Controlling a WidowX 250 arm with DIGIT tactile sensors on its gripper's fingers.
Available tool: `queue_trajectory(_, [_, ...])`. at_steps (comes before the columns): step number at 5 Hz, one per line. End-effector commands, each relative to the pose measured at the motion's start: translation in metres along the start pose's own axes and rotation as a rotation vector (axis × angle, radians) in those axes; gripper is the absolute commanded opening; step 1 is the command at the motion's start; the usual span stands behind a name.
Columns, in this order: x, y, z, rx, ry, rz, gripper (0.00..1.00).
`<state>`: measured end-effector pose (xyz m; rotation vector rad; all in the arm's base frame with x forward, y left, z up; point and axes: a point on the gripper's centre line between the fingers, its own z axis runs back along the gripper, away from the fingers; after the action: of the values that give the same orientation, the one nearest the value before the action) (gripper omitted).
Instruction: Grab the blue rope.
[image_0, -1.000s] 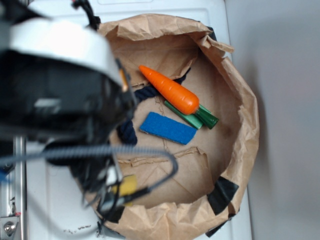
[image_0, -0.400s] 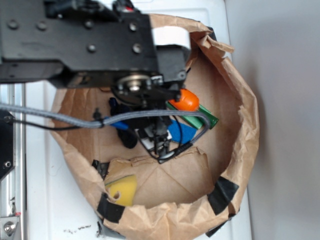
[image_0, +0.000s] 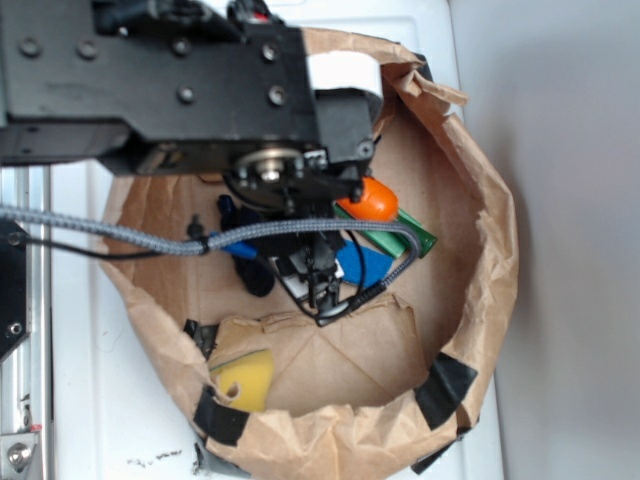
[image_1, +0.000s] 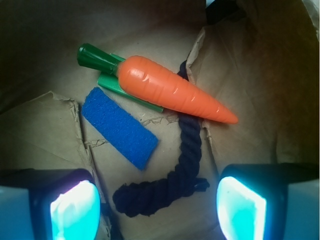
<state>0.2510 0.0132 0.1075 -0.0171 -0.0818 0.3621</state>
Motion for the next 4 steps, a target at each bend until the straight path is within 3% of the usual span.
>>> queue_trajectory(1, [0.01, 0.004, 0.014, -0.021, -0.059, 0.013, 1.0])
queue_trajectory(3, [0.003, 0.003, -0.028, -0.044, -0.082, 0.204, 1.0])
queue_trajectory(4, [0.002, 0.0, -0.041, -0.026, -0.086, 0.307, 1.0])
